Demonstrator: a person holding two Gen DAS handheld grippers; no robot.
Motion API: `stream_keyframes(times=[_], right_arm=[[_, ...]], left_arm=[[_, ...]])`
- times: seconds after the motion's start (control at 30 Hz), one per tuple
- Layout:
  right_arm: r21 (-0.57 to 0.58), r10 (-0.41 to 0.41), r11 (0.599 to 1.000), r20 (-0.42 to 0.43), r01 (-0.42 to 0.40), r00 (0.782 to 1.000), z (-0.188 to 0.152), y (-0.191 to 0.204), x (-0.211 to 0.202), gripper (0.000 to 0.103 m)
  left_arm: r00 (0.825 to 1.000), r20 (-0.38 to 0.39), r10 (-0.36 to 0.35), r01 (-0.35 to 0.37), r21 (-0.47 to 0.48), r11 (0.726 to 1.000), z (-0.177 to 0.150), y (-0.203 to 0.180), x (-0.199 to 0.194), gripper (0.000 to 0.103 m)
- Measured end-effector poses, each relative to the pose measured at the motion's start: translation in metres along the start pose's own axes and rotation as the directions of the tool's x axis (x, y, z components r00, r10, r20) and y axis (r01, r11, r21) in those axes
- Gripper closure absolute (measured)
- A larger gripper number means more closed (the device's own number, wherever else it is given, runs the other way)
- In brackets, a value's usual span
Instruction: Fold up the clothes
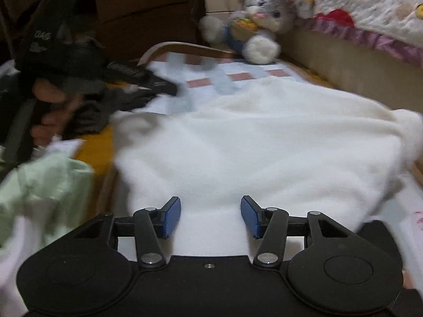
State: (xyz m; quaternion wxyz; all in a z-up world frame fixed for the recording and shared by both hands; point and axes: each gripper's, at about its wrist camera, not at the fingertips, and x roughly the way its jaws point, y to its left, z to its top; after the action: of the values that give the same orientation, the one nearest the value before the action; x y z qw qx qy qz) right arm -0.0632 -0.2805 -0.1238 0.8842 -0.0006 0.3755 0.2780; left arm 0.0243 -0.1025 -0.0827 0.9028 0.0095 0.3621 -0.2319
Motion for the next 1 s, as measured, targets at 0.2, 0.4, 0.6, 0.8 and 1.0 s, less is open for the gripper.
stream_keyframes(times=[0.2,0.4,0.6,0.8,1.0], right_arm=[[-0.042,0.081,0.996,-0.044,-0.082,0.996,-0.002,0.011,0.012,0.042],[0.107,0.137,0.984,0.085,-0.145,0.987,0.009,-0.036,-0.03,0.044],[0.414,-0.177,0.907,0.217,0.074,0.96,0.003,-0.124,-0.056,0.041],[0.606,-0.322,0.78,0.174,0.156,0.931,-0.023,-0.177,-0.058,0.041],[0.708,-0.226,0.705,0.182,0.032,0.957,-0.033,-0.2,-0.049,0.04]], left_arm=[[0.98,-0.164,0.11,-0.106,0.03,0.994,-0.029,0.005,0.046,0.065],[0.991,-0.098,0.092,-0.083,0.087,0.993,0.022,0.011,0.044,0.067],[0.99,-0.129,-0.052,0.086,0.277,0.957,0.074,-0.025,0.092,0.062],[0.952,-0.22,0.212,-0.072,0.511,0.856,0.067,-0.052,0.172,0.102],[0.95,-0.181,0.256,-0.106,0.582,0.806,0.062,-0.061,0.189,0.102]])
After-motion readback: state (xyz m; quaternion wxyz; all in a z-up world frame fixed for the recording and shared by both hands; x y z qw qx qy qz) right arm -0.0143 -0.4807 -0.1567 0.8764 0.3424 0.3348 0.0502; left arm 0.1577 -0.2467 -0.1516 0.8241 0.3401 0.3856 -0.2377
